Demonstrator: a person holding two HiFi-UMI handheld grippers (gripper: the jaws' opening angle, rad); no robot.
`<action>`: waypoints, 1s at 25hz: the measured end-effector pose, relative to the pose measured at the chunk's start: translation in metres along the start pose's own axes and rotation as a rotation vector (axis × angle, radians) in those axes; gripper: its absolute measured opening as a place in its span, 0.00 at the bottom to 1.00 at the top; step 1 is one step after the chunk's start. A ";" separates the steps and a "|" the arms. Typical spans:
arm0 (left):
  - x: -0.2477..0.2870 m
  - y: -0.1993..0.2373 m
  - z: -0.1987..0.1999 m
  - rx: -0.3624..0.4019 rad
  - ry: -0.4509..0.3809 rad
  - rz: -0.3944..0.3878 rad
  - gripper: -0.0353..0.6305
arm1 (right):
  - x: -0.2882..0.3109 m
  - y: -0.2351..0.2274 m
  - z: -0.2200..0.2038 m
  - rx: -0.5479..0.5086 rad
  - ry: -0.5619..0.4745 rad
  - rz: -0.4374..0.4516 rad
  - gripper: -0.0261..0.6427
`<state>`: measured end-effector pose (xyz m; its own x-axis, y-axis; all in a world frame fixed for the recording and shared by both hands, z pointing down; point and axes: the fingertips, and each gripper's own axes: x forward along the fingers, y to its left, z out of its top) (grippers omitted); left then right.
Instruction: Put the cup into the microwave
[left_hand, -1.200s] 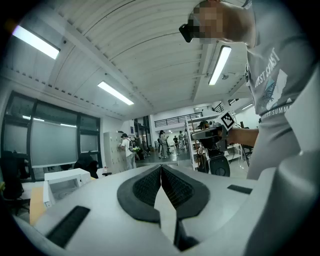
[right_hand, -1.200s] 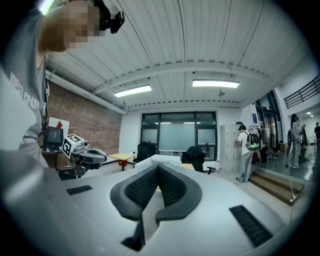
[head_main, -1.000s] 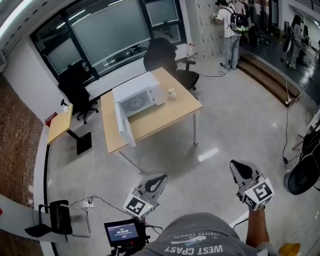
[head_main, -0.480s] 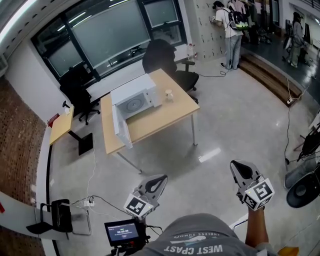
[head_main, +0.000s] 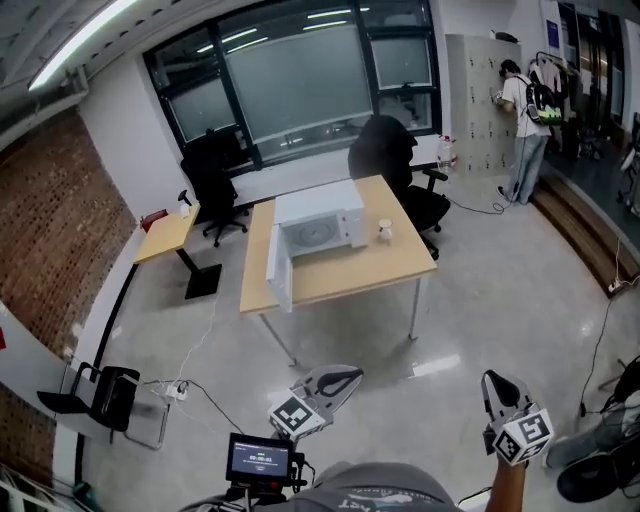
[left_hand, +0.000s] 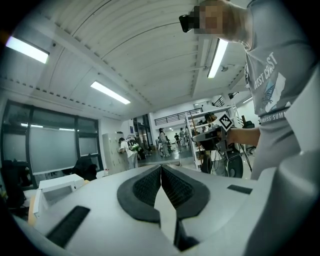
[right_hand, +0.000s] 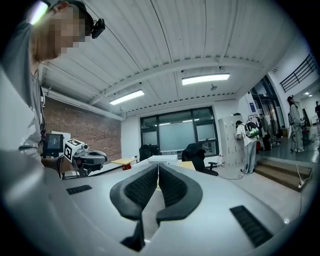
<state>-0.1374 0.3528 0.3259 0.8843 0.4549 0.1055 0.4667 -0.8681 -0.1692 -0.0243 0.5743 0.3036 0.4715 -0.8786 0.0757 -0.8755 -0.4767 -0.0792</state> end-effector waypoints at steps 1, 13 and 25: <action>0.001 0.001 0.002 -0.002 -0.002 0.009 0.09 | 0.000 -0.004 0.002 -0.004 -0.003 -0.003 0.07; 0.021 0.108 -0.051 -0.053 0.021 0.045 0.09 | 0.120 -0.024 -0.008 0.008 0.032 0.012 0.07; 0.040 0.318 -0.065 0.000 -0.034 0.036 0.09 | 0.329 -0.030 0.057 -0.088 -0.044 0.018 0.07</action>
<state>0.0454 0.0826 0.3398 0.9005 0.4297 0.0661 0.4345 -0.8840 -0.1723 0.1633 0.2978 0.2741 0.4579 -0.8885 0.0307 -0.8890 -0.4579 0.0074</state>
